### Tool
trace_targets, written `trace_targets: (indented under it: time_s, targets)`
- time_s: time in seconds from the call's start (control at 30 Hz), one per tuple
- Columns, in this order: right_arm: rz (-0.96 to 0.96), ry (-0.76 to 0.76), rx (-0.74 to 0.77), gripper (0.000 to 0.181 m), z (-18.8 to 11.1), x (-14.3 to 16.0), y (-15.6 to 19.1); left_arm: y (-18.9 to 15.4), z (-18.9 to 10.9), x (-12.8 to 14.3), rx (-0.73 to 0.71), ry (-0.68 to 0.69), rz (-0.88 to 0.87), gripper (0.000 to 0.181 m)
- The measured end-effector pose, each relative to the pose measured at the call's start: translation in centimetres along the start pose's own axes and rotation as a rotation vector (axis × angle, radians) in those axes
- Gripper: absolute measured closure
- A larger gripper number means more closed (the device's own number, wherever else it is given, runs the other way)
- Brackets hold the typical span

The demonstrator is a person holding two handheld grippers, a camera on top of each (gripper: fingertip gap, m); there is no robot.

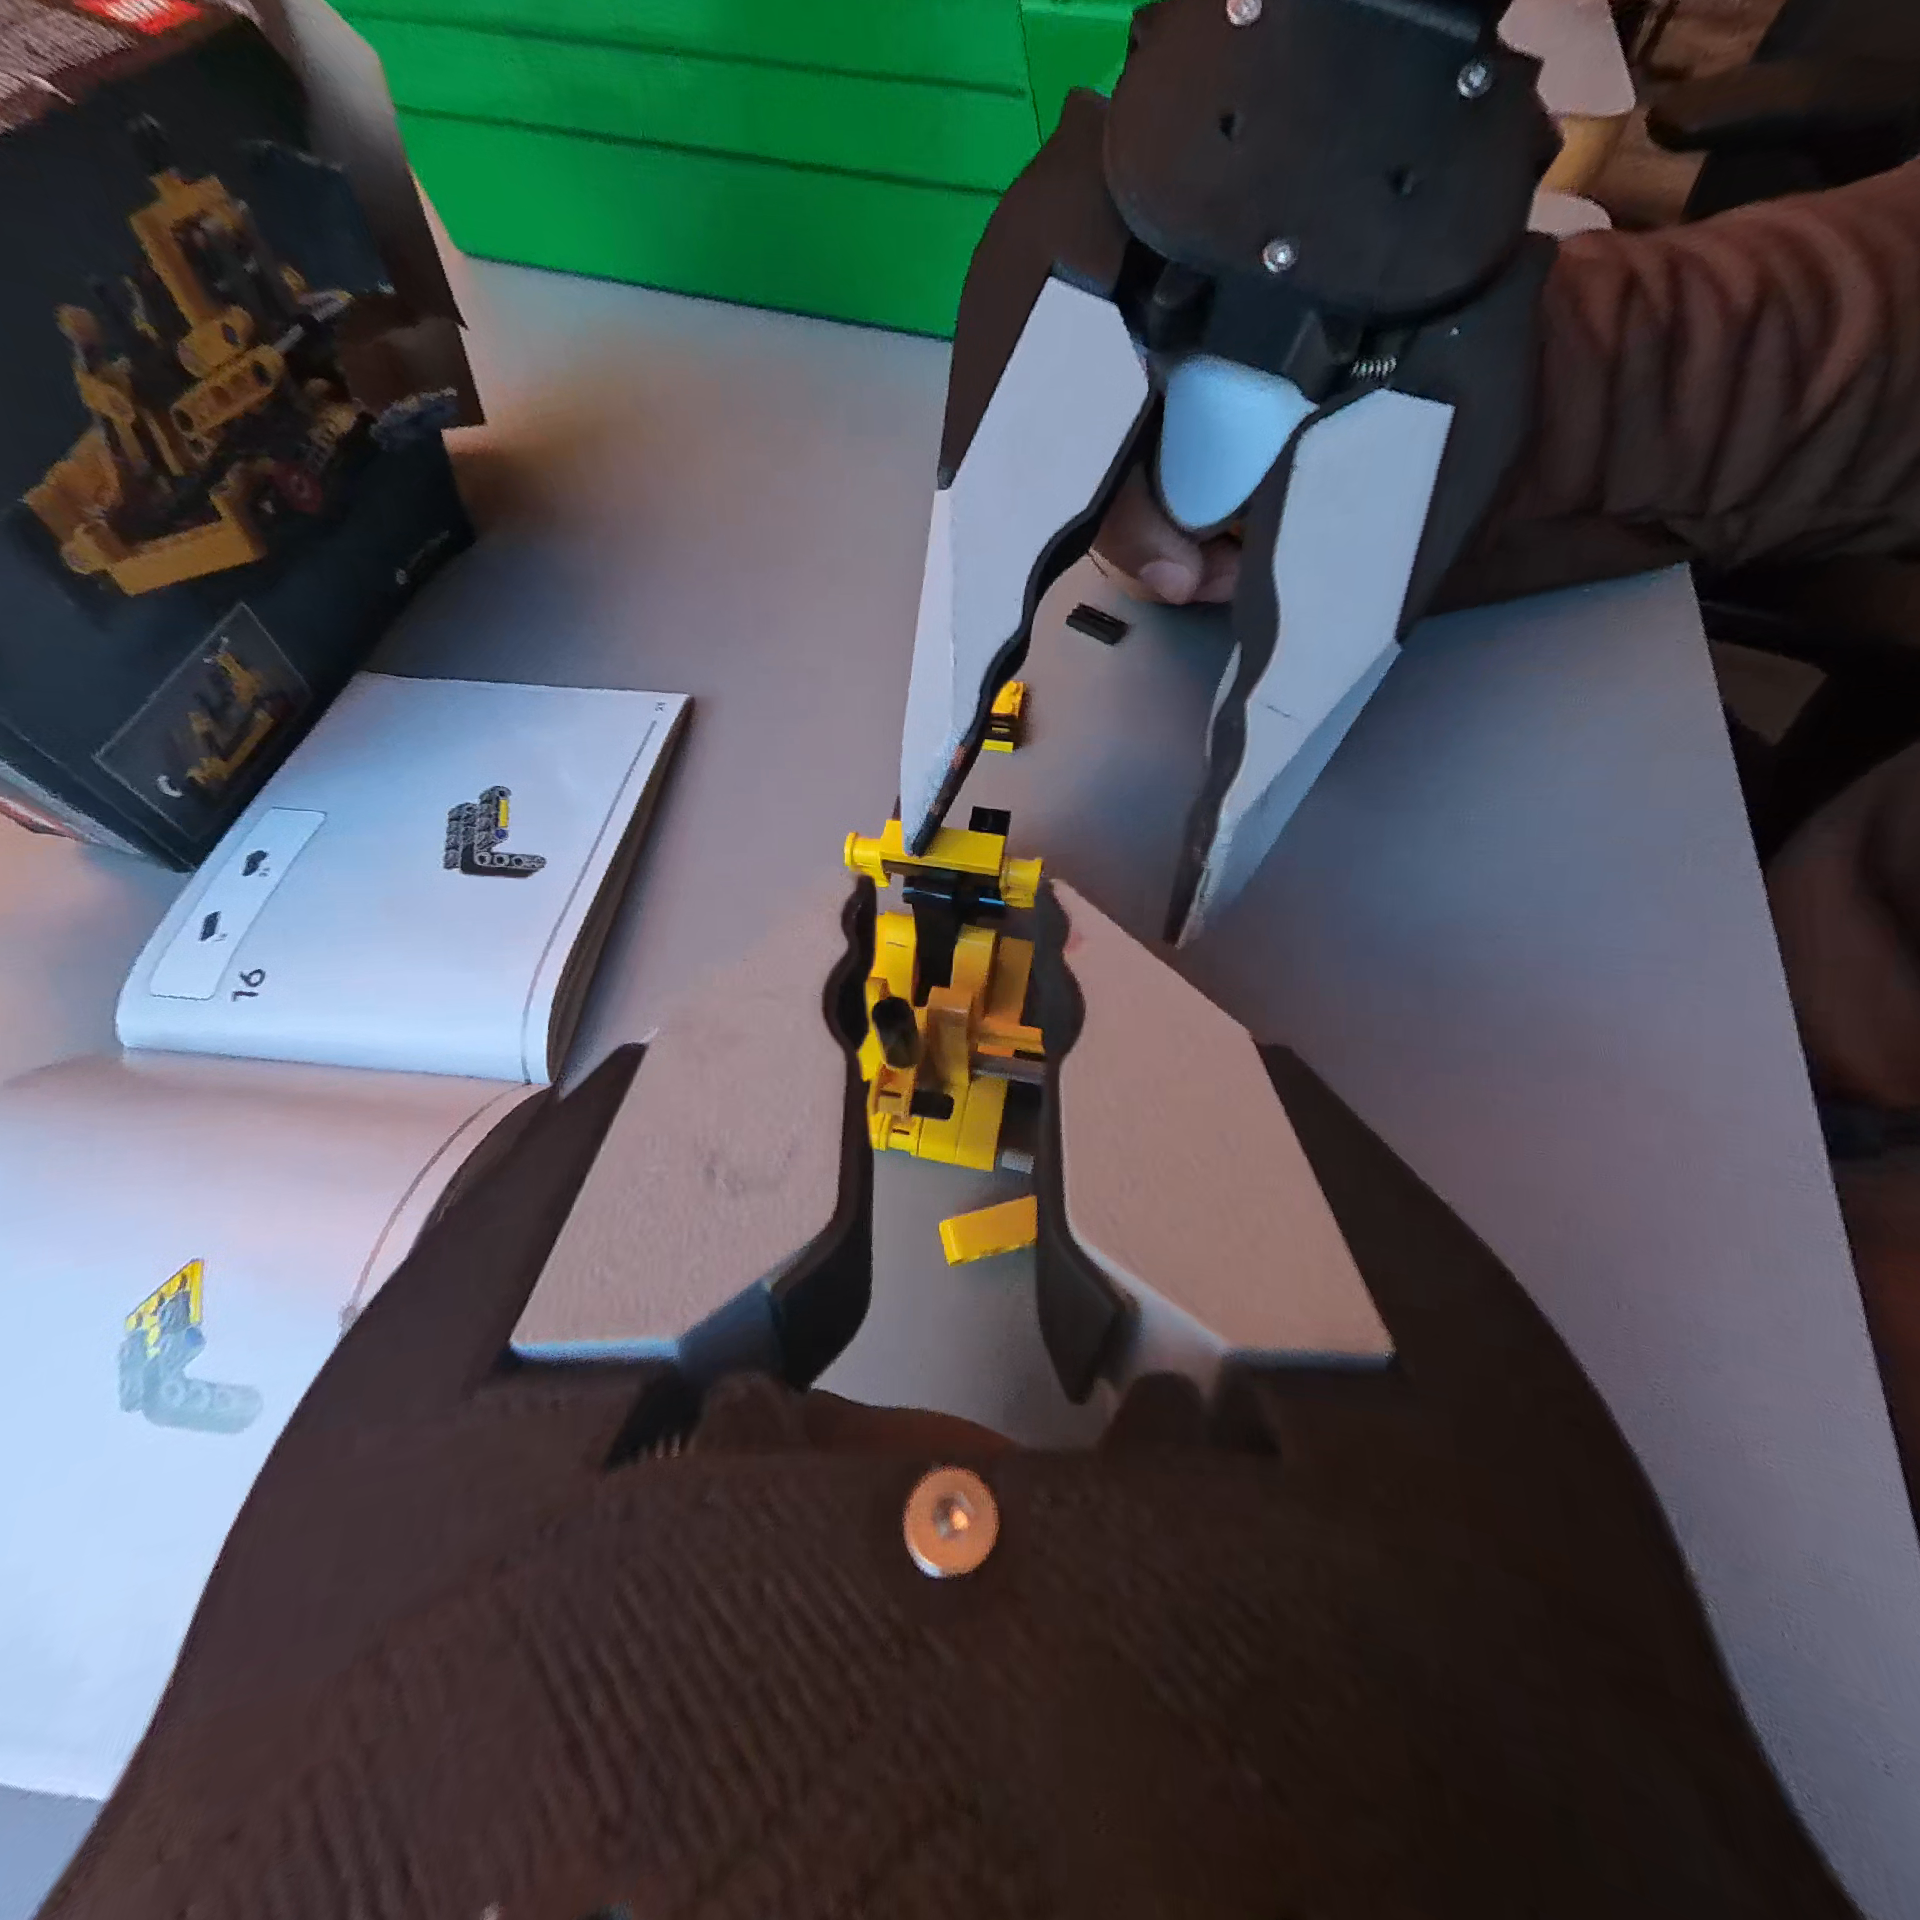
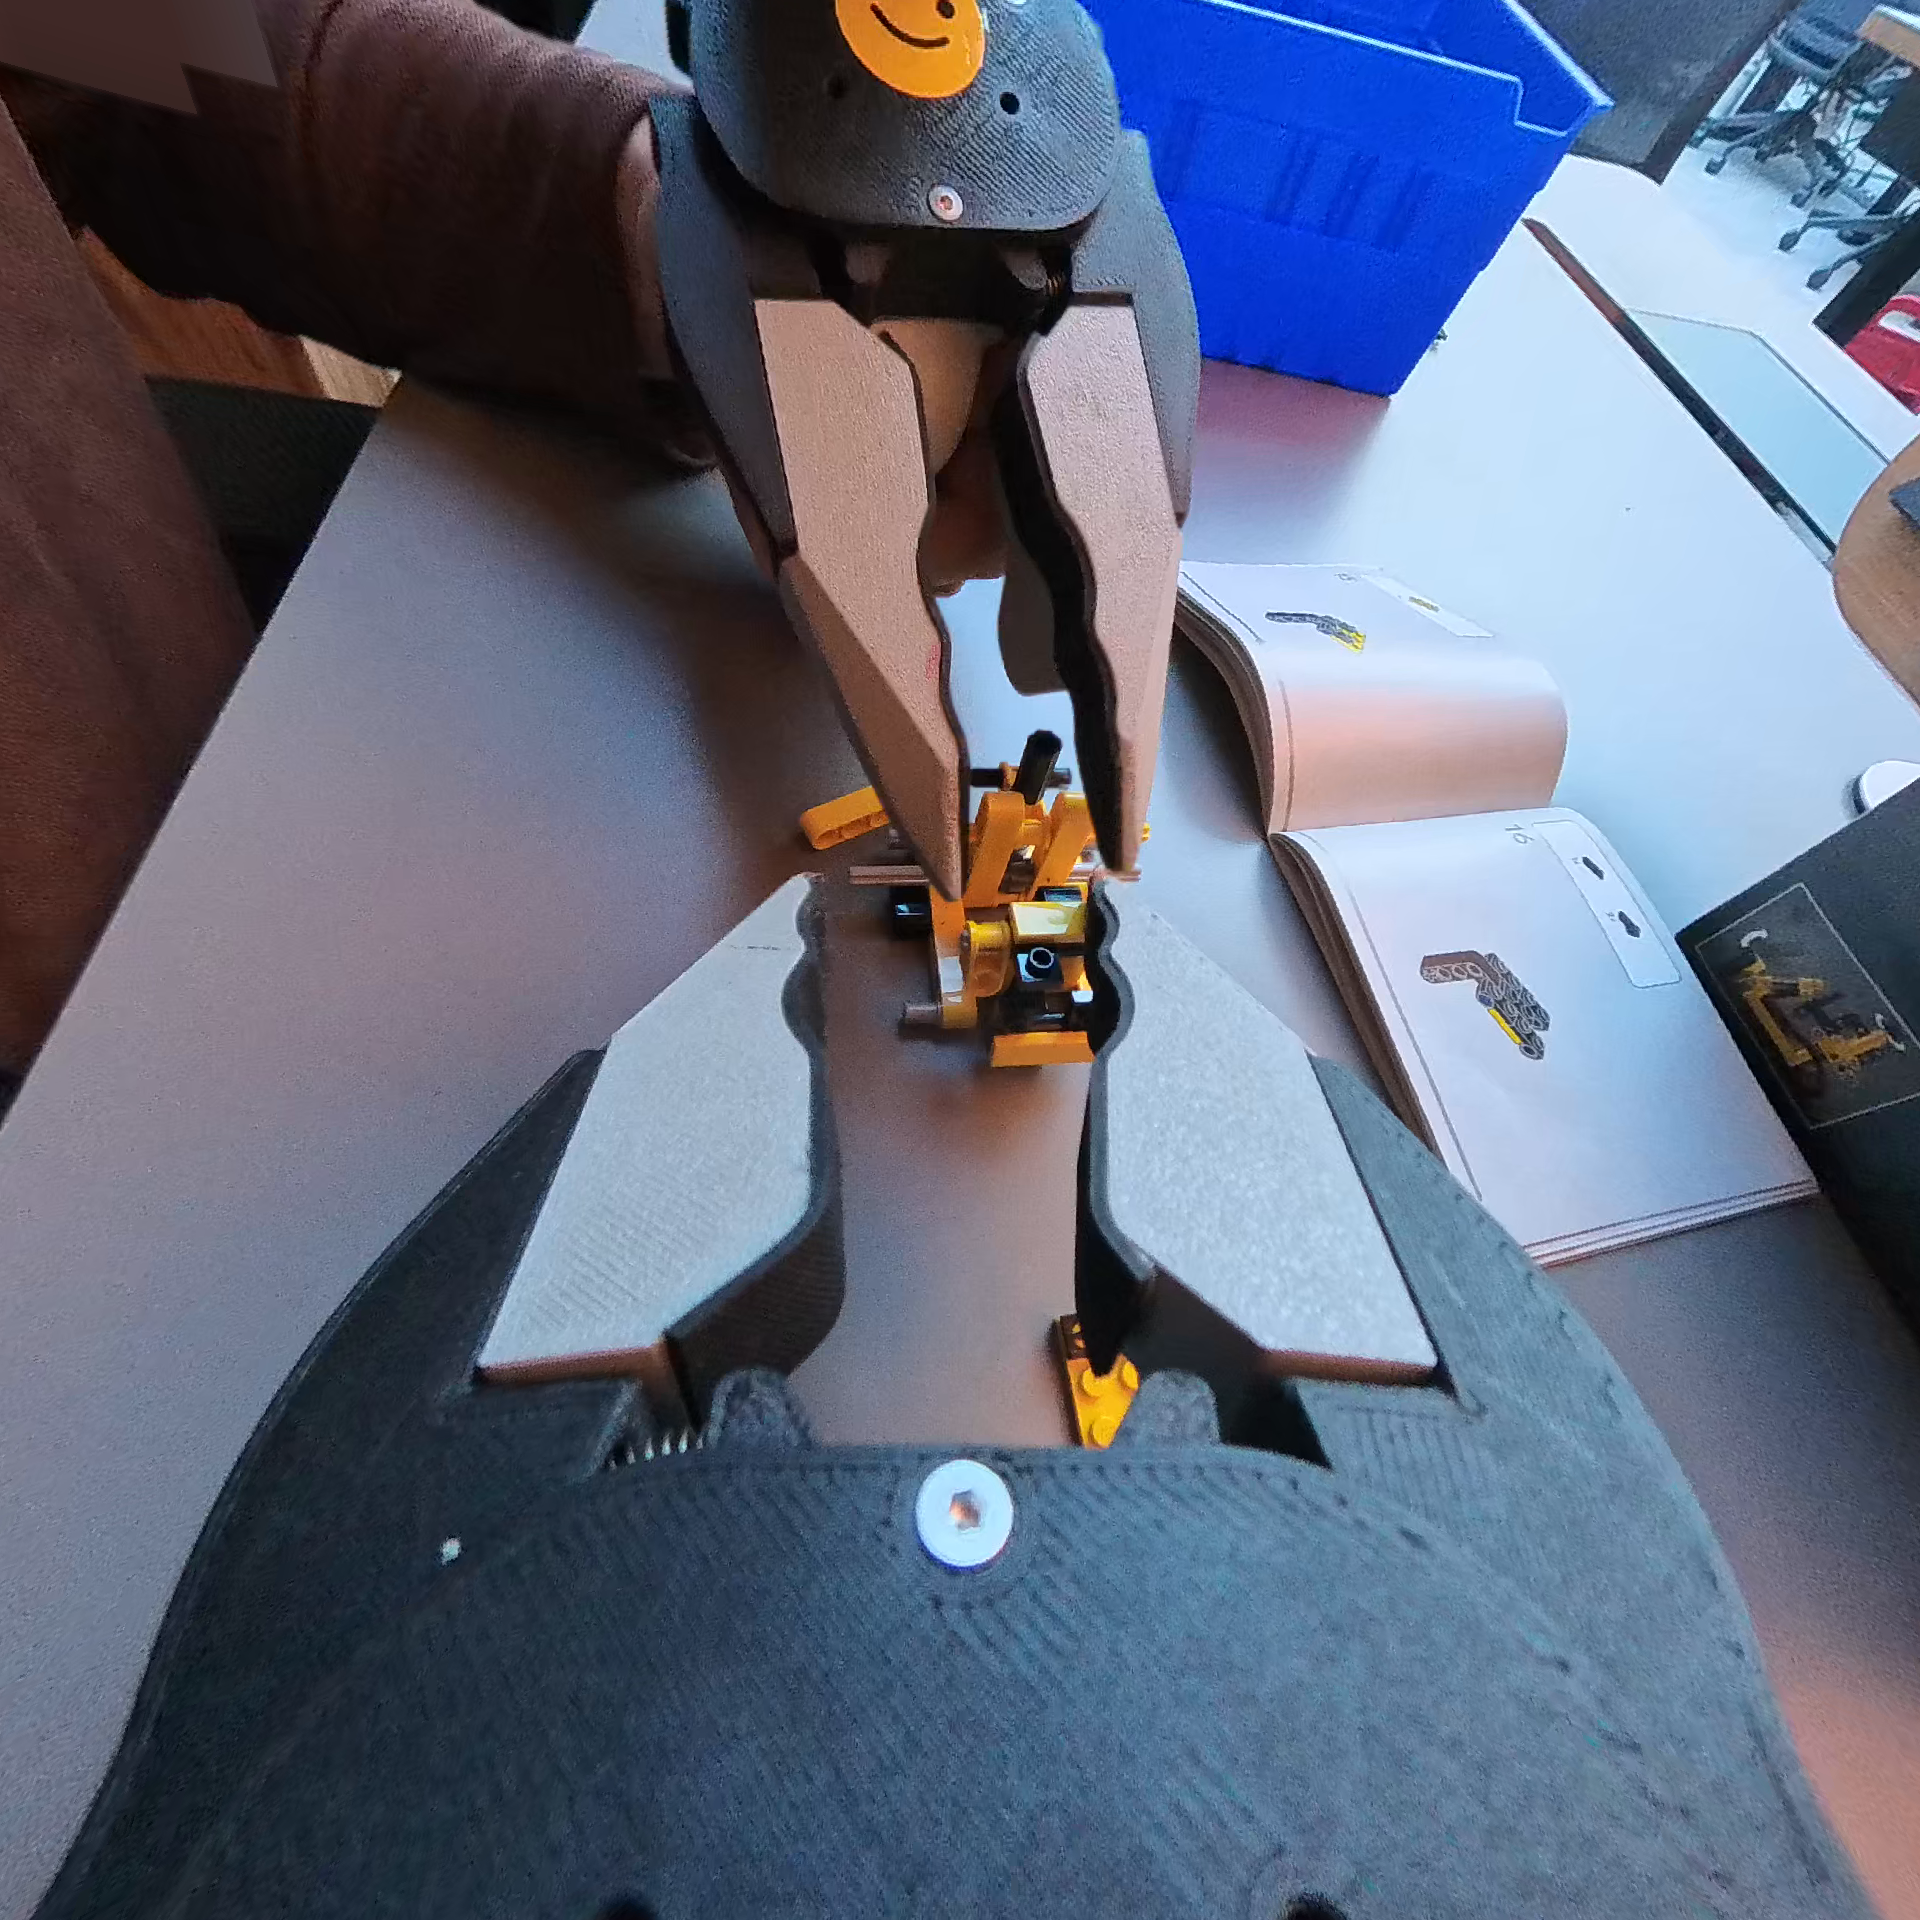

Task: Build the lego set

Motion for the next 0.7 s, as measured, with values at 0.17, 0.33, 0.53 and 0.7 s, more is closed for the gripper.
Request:
trace_targets:
  time_s: [0.17,0.33,0.53,0.7]
  targets:
    - [-0.025,0.014,0.005,0.133,-0.1,-0.1,-0.1,0.4,0.4,-0.6,0.001,0.012,0.062,0.159]
    - [-0.045,0.024,0.010,0.131,-0.1,-0.1,0.1,0.3,1.0,-0.7,0.052,0.002,0.040,0.161]
    - [-0.089,0.044,0.026,0.128,-0.1,0.0,0.4,0.4,1.4,-0.5,0.077,-0.011,0.019,0.158]
    - [-0.096,0.046,0.031,0.132,-0.3,0.1,0.4,0.1,1.5,-0.5,0.081,-0.009,0.043,0.159]
Point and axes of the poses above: each gripper's, where its closed fingertips meet, z out along the fingers, x out of its underside, y = z × x across the jaws, the point moved 7 cm from there along -z, back along the fingers, and after that the axes turned 9 degrees about -x, right-handed, at the moved point
